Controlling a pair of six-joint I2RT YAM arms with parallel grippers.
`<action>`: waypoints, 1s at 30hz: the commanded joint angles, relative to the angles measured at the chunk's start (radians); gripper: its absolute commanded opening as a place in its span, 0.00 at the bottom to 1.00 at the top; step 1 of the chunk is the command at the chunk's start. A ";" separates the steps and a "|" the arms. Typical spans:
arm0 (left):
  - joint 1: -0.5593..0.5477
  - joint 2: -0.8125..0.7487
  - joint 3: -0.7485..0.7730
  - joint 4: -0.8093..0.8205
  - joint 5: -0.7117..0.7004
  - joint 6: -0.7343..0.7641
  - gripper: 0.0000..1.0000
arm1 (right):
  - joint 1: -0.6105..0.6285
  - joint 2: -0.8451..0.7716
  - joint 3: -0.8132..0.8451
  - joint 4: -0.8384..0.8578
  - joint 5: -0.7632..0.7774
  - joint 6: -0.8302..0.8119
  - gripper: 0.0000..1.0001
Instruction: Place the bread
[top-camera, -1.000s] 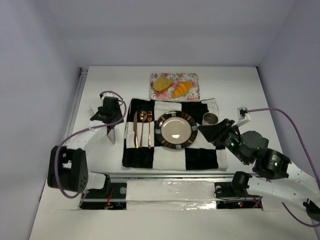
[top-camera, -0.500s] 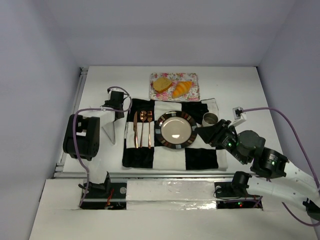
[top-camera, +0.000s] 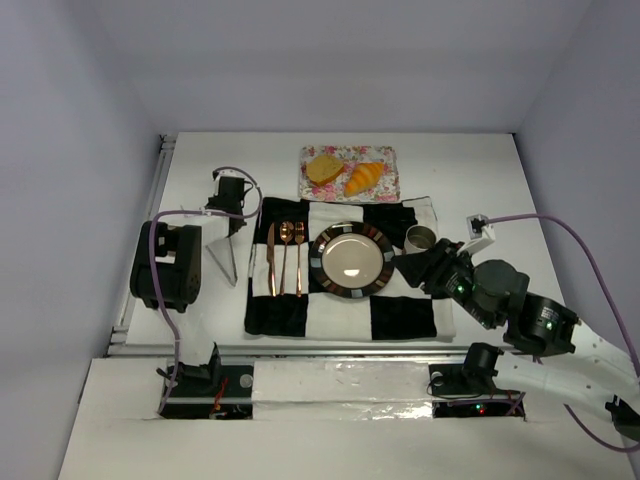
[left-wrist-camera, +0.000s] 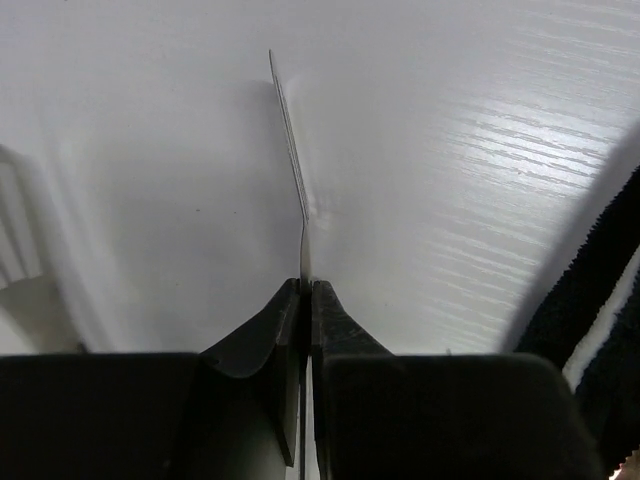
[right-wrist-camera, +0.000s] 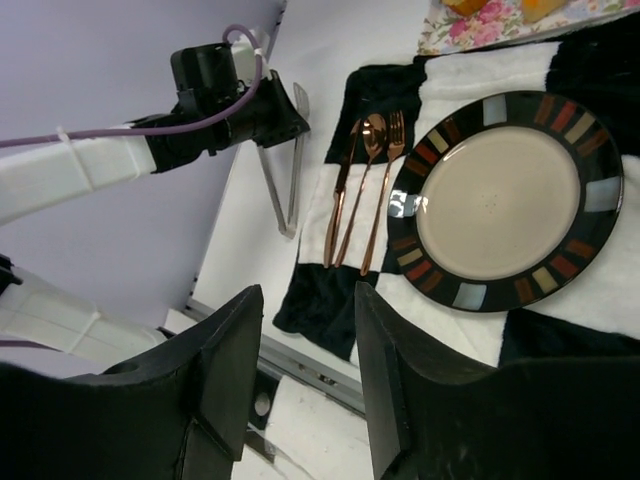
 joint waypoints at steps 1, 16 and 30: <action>0.011 -0.063 0.035 -0.018 -0.027 -0.010 0.00 | 0.002 0.026 0.069 -0.002 0.029 -0.014 0.49; 0.002 -0.810 -0.155 0.211 0.755 -0.486 0.00 | 0.002 0.314 0.155 0.378 -0.224 -0.064 0.00; -0.082 -0.911 -0.459 1.253 1.027 -1.212 0.00 | 0.002 0.581 0.144 0.765 -0.373 -0.087 1.00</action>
